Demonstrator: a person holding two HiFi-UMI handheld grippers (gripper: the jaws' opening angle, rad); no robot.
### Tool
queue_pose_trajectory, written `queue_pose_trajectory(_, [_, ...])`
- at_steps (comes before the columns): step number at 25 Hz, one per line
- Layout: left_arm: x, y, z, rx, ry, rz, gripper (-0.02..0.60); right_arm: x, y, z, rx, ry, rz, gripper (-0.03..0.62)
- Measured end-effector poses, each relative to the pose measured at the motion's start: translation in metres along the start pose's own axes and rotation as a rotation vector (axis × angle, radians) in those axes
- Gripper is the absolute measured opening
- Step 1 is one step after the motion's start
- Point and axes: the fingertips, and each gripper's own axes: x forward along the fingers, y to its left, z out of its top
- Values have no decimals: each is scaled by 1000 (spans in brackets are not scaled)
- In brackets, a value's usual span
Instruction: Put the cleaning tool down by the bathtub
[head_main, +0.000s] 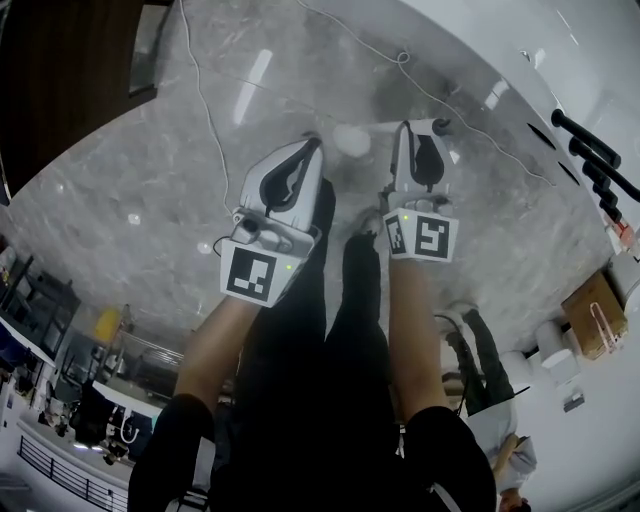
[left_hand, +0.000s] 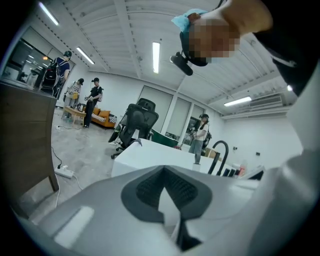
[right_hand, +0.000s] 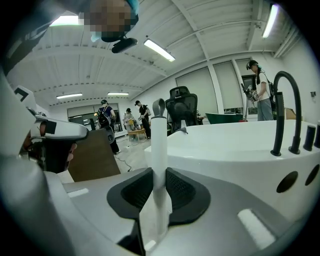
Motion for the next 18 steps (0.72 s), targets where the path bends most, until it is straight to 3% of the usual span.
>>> queue_pose_trajectory(18, [25, 44, -46, -31, 37, -25, 6, 77, -17, -98, 30, 63, -61, 83])
